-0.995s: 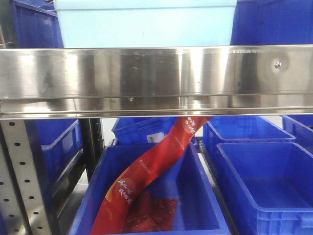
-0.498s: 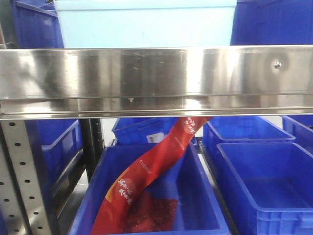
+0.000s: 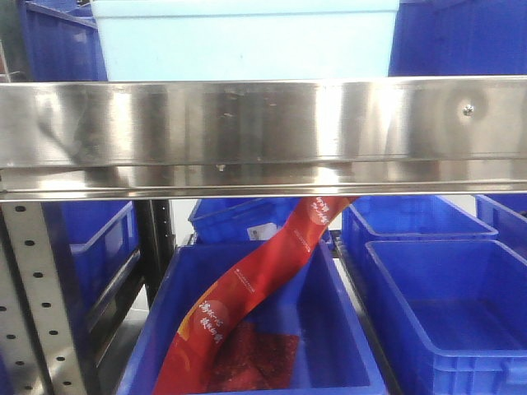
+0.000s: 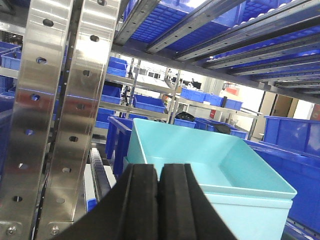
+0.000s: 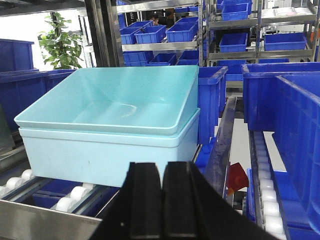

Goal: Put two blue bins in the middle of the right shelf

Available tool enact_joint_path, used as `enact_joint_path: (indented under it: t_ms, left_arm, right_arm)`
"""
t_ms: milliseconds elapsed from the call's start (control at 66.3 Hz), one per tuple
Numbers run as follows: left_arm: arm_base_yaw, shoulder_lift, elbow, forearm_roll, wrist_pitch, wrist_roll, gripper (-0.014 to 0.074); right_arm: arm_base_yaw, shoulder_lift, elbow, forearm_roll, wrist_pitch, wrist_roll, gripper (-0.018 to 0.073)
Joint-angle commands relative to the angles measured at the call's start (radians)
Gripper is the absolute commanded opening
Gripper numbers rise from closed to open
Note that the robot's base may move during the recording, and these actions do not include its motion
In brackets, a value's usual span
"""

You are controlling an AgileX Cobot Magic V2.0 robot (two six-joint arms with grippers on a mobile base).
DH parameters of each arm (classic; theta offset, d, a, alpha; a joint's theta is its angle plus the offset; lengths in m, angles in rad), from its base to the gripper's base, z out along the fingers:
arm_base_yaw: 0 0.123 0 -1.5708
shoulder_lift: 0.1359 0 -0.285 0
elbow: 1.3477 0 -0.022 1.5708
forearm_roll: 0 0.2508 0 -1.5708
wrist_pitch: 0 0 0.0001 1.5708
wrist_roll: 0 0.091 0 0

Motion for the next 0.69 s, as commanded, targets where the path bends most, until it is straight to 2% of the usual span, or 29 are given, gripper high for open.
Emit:
enact_joint_path:
  t_ms: [0, 90, 196, 317, 437, 573, 679]
  left_arm:
    - [0.005, -0.003, 0.0, 0.002, -0.016, -0.002, -0.0111]
    - [0.005, -0.003, 0.0, 0.002, -0.016, -0.002, -0.0111]
    - [0.005, -0.003, 0.0, 0.002, -0.016, -0.002, -0.0111]
    - [0.005, -0.003, 0.0, 0.002, -0.016, -0.002, -0.0111]
    - [0.005, -0.003, 0.0, 0.002, -0.016, -0.002, -0.0111]
    - [0.005, -0.003, 0.0, 0.002, -0.016, -0.002, -0.0111]
    - [0.005, -0.003, 0.0, 0.002, -0.016, -0.002, -0.0111]
  right_arm:
    - [-0.005, -0.012, 0.007, -0.009, -0.025, -0.007, -0.0165]
    - [-0.072, -0.062, 0.059, -0.023, -0.11, -0.016, -0.0165]
    - [-0.167, -0.16, 0.173, -0.028, -0.217, -0.144, -0.0165]
    - [-0.237, -0.275, 0.292, -0.028, -0.155, -0.164, -0.0165]
    - [-0.273, -0.35, 0.399, -0.028, -0.129, -0.164, -0.0165]
    - [-0.276, -0.417, 0.488, -0.033, -0.109, -0.162, -0.0165]
    - [-0.276, -0.486, 0.557, -0.043, -0.112, -0.114, -0.0165]
